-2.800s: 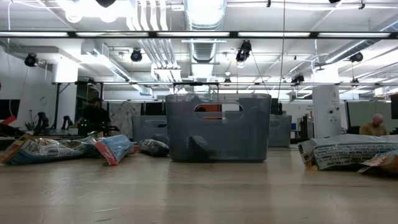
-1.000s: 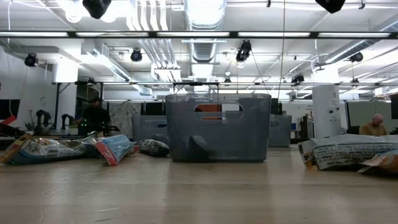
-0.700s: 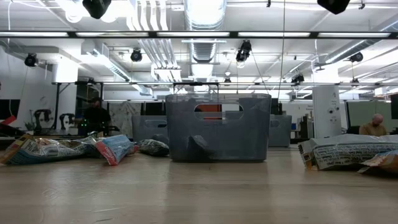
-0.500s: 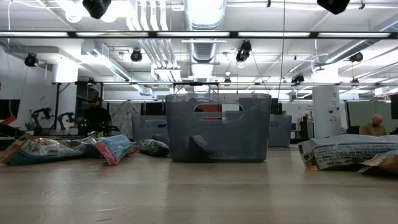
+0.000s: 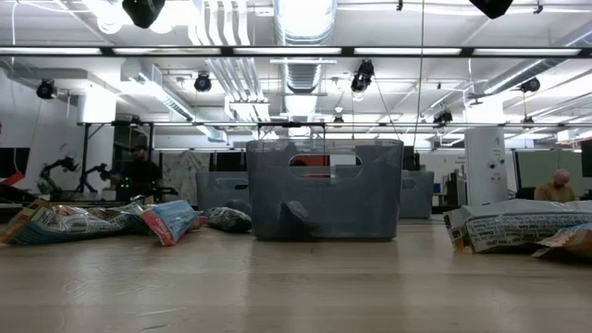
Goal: Pick and place Granola Bars by type
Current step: Put the yellow granola bar into the right black bin
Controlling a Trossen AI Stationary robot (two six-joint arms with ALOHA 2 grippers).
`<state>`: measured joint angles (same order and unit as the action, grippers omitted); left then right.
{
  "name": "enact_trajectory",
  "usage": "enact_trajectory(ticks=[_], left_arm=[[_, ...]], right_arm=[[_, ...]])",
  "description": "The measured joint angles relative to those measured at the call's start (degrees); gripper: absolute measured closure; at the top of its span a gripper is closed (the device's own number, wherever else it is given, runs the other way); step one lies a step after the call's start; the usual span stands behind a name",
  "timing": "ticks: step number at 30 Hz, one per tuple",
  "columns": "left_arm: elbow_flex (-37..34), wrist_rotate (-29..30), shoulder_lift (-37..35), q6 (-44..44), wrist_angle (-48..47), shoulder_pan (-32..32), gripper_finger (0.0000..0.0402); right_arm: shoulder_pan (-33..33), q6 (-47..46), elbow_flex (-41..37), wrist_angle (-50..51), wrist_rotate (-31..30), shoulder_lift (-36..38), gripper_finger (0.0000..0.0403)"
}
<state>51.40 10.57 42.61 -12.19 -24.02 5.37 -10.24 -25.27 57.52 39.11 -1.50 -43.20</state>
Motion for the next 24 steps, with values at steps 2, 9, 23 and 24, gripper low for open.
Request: enact_trajectory(ticks=[2,9,23,24], left_arm=[[0.00,0.00,0.00,-0.03,-0.03,0.00,0.0401],[1.52,0.80,0.56,-5.81,-0.05,0.00,0.0401],[7.12,5.01,1.07,-5.52,-0.62,-0.02,0.0261],[7.18,5.33,1.17,-5.56,-0.64,-0.02,0.0248]], right_arm=[[0.00,0.19,0.00,0.00,0.00,0.00,0.0388],[0.00,0.43,0.00,0.00,0.00,0.00,0.0390],[0.00,2.79,0.00,0.00,0.00,-0.02,0.0390],[0.00,2.81,0.00,0.02,0.00,-0.02,0.0390]])
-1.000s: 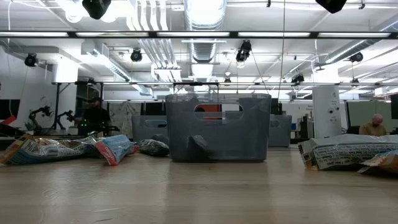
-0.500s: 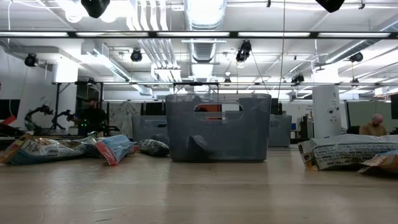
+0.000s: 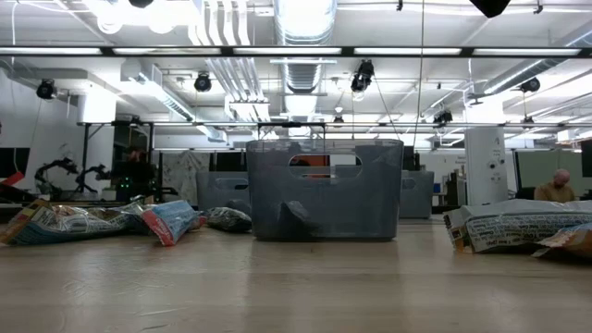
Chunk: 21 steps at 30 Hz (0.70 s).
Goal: Pick and place Granola Bars by type
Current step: Put the yellow granola bar into the right black bin
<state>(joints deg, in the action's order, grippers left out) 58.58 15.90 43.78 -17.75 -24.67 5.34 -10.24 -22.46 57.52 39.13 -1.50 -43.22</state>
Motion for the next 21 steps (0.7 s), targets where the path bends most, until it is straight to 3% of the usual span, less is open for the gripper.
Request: enact_trajectory(ticks=[7,14,21], left_arm=[[0.01,2.21,1.89,-1.09,0.13,0.00,0.0175],[0.04,2.19,4.35,0.75,-0.07,0.00,0.0142],[8.29,2.03,9.77,-0.62,-16.84,-0.09,0.0140]], right_arm=[[0.00,-0.28,0.00,-0.03,0.00,0.00,0.0390],[0.00,-0.44,0.00,-0.52,0.00,0.00,0.0390],[0.00,-0.46,0.00,-0.50,0.00,0.00,0.0390]])
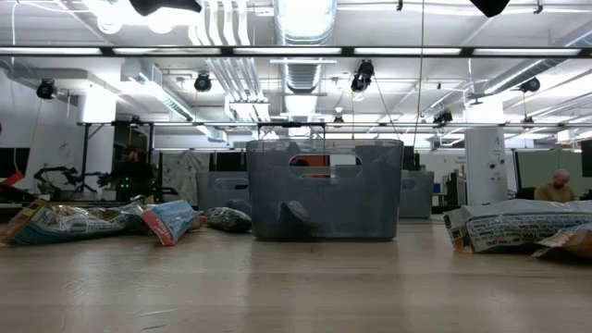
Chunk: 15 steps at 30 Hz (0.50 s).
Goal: Pick and place Granola Bars by type
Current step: Put the yellow granola bar into the right black bin
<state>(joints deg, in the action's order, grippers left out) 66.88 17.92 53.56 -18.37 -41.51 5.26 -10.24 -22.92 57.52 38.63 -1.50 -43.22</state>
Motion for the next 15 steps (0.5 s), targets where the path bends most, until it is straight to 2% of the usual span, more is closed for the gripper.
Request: enact_trajectory(ticks=[8,15], left_arm=[[12.78,-0.43,8.60,-4.32,-21.88,0.00,0.0140],[14.51,-4.23,13.10,-6.77,-25.30,0.00,0.0140]], right_arm=[[0.00,0.42,0.00,0.07,0.00,0.00,0.0390],[0.00,0.48,0.00,0.17,0.00,0.00,0.0390]])
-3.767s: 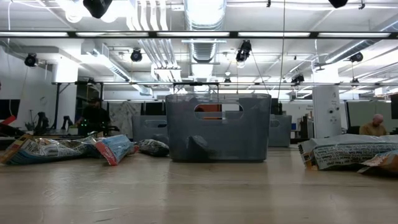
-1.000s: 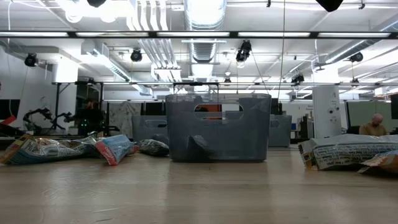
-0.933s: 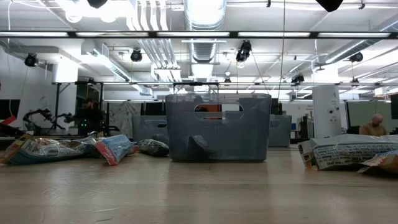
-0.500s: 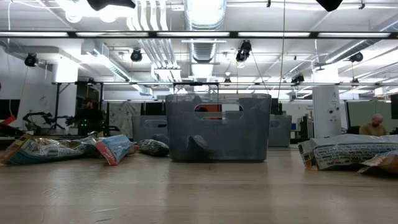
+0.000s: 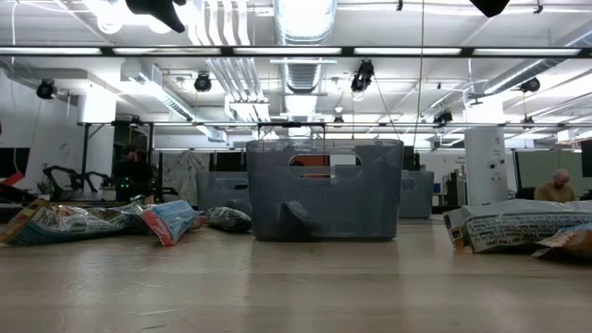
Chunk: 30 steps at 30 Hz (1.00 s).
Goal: Pick and place Granola Bars by type
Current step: Put the yellow granola bar into the right black bin
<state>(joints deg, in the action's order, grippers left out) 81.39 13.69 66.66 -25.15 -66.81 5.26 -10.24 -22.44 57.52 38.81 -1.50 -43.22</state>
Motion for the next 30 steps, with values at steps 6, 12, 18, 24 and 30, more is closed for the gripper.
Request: enact_trajectory(ticks=[6,12,18,24,30], left_arm=[[0.00,-1.53,2.96,-2.78,-0.43,0.00,0.0140],[-0.01,-3.55,5.29,-10.09,-5.56,0.01,0.0140],[-0.03,-3.78,8.46,-19.28,-8.32,0.00,0.0140],[-0.05,-6.93,12.96,-29.90,-10.57,-0.01,0.0140],[-0.07,-7.89,18.50,-35.55,-11.14,0.00,0.0140]], right_arm=[[0.00,-0.02,0.00,0.22,0.00,0.00,0.0390],[0.00,0.17,0.00,0.44,0.00,0.00,0.0390],[0.00,0.59,0.00,0.45,-0.02,0.02,0.0390],[0.02,0.42,0.00,1.75,-0.05,0.00,0.0390],[0.01,0.50,-0.01,1.75,-0.07,0.00,0.0390]])
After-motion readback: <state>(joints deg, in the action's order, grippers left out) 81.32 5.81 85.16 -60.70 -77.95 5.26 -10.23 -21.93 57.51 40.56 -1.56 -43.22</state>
